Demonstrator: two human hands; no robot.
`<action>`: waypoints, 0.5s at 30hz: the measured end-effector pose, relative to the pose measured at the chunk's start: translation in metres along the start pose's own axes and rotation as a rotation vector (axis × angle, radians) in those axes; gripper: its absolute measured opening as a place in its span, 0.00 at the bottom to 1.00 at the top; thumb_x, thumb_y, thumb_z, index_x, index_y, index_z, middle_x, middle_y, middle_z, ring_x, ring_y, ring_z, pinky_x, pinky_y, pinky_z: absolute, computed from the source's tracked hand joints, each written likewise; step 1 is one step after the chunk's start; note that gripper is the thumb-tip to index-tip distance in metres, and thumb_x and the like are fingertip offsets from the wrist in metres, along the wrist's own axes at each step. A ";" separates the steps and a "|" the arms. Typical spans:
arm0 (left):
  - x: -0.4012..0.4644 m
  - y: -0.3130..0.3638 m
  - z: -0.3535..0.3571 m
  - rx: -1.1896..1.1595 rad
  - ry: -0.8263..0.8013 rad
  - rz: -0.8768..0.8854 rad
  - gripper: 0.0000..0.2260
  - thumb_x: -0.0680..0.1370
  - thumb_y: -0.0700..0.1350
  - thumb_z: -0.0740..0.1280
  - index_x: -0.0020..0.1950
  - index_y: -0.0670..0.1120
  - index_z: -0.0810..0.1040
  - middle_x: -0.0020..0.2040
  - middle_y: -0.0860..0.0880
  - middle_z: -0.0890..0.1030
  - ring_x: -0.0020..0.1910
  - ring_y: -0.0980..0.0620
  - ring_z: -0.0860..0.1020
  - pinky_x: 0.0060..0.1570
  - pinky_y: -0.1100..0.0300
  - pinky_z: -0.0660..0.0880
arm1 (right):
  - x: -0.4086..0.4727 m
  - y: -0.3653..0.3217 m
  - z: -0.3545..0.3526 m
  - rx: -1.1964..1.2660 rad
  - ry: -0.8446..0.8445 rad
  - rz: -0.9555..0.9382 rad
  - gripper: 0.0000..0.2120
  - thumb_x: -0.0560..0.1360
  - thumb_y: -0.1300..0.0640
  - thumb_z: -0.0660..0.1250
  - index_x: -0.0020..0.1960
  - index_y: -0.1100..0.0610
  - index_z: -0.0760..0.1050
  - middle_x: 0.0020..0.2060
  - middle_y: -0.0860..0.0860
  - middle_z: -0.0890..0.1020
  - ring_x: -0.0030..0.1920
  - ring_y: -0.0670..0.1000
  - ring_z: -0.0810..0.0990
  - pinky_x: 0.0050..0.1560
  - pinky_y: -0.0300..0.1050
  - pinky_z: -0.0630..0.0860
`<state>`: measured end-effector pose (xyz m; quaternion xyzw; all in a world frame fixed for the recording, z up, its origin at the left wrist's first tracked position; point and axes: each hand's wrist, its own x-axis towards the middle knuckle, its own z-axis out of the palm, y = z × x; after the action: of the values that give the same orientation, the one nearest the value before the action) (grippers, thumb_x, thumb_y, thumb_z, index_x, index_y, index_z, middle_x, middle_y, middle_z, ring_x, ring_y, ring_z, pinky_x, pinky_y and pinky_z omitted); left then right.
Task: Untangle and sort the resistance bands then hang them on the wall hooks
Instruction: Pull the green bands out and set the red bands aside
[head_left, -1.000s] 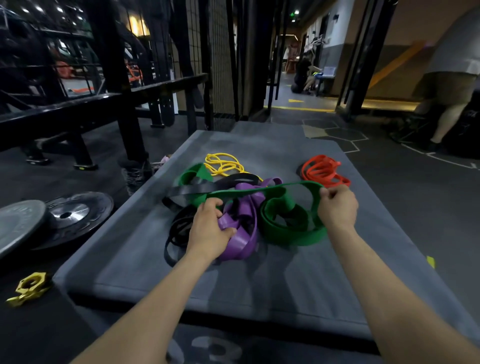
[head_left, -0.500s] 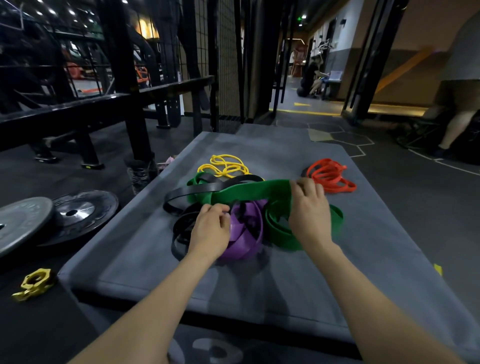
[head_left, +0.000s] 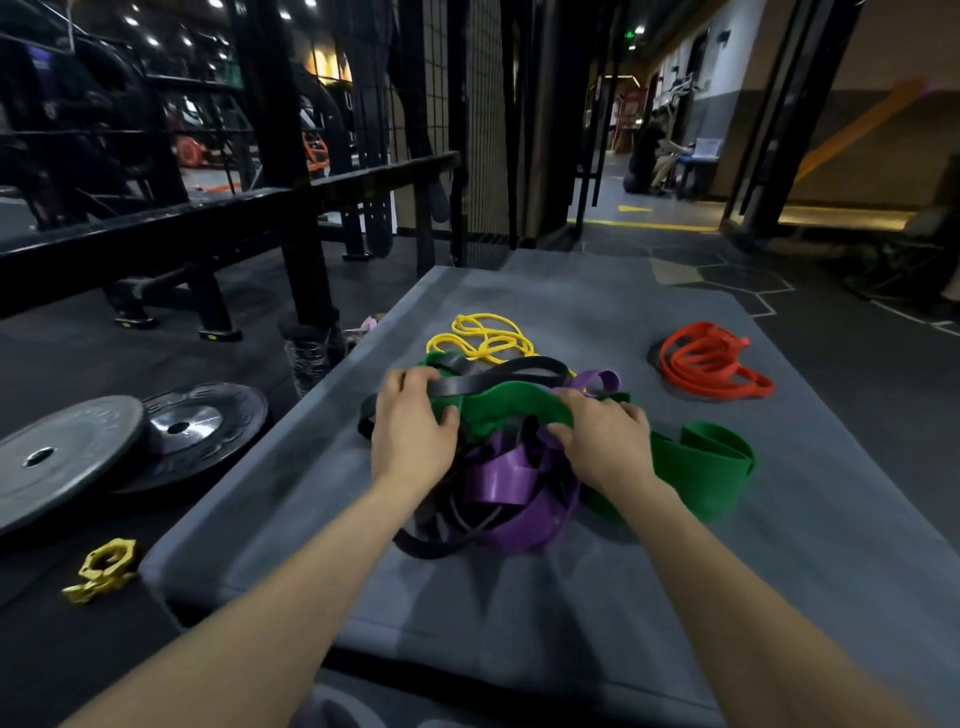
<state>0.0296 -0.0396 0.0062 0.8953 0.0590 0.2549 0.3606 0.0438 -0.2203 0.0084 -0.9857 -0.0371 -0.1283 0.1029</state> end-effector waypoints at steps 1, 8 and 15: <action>0.009 0.001 0.001 0.037 -0.032 -0.006 0.18 0.74 0.44 0.67 0.64 0.46 0.70 0.63 0.46 0.69 0.65 0.46 0.68 0.59 0.54 0.67 | 0.001 0.000 -0.001 0.014 0.007 -0.004 0.18 0.77 0.49 0.61 0.66 0.49 0.68 0.57 0.54 0.80 0.62 0.56 0.75 0.65 0.49 0.62; 0.043 0.002 0.016 0.414 -0.276 -0.091 0.27 0.74 0.54 0.67 0.68 0.44 0.63 0.68 0.45 0.68 0.65 0.41 0.70 0.58 0.49 0.70 | 0.000 0.008 -0.008 0.195 -0.009 0.035 0.19 0.76 0.51 0.63 0.67 0.44 0.70 0.58 0.53 0.81 0.60 0.58 0.76 0.61 0.51 0.68; 0.062 0.021 -0.010 0.083 -0.250 0.024 0.11 0.77 0.41 0.61 0.56 0.41 0.77 0.49 0.41 0.81 0.51 0.42 0.78 0.49 0.55 0.72 | -0.003 0.021 -0.025 0.458 0.145 0.196 0.16 0.73 0.52 0.67 0.60 0.45 0.77 0.54 0.57 0.82 0.58 0.60 0.78 0.55 0.51 0.74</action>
<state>0.0765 -0.0314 0.0521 0.9349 0.0133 0.1431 0.3246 0.0372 -0.2462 0.0271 -0.9238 0.0382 -0.1761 0.3378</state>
